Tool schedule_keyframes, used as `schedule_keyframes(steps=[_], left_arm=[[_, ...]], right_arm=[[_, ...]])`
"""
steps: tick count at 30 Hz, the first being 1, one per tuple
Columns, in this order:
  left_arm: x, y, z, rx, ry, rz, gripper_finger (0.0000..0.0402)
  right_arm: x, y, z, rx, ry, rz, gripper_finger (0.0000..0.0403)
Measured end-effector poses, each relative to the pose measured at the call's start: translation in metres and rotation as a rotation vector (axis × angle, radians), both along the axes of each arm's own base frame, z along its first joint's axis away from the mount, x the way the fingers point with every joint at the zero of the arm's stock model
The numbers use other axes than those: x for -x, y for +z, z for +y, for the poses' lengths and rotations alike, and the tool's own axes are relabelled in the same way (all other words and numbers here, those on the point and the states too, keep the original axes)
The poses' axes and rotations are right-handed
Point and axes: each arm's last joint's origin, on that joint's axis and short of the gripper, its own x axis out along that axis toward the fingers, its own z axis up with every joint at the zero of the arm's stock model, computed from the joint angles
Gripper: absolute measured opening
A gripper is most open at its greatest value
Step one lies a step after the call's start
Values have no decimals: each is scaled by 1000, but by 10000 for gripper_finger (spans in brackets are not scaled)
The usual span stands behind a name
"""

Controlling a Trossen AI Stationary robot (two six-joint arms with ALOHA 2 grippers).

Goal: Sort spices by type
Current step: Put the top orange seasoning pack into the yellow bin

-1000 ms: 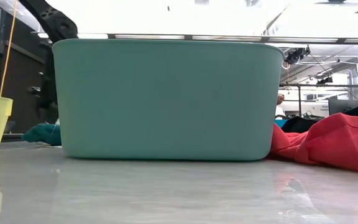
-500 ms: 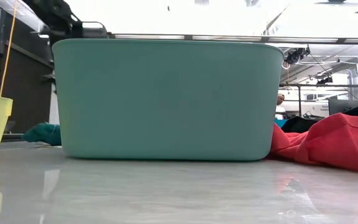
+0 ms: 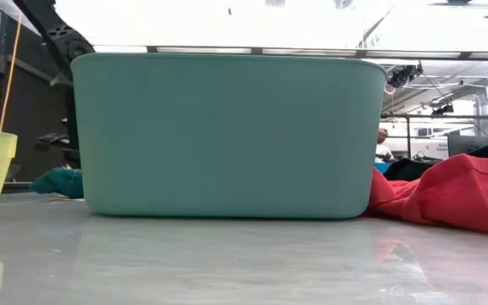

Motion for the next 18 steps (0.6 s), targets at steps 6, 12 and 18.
schedule_keyframes(steps=[6, 12, 18], left_arm=[[4, -10, -20, 44, -33, 24, 0], [1, -3, -54, 125, -91, -41, 0], [7, 9, -92, 160, -132, -54, 0]], right_arm=[[0, 0, 0, 5, -4, -2, 215], [0, 0, 0, 15, -9, -5, 215], [0, 0, 0, 19, -3, -2, 215]])
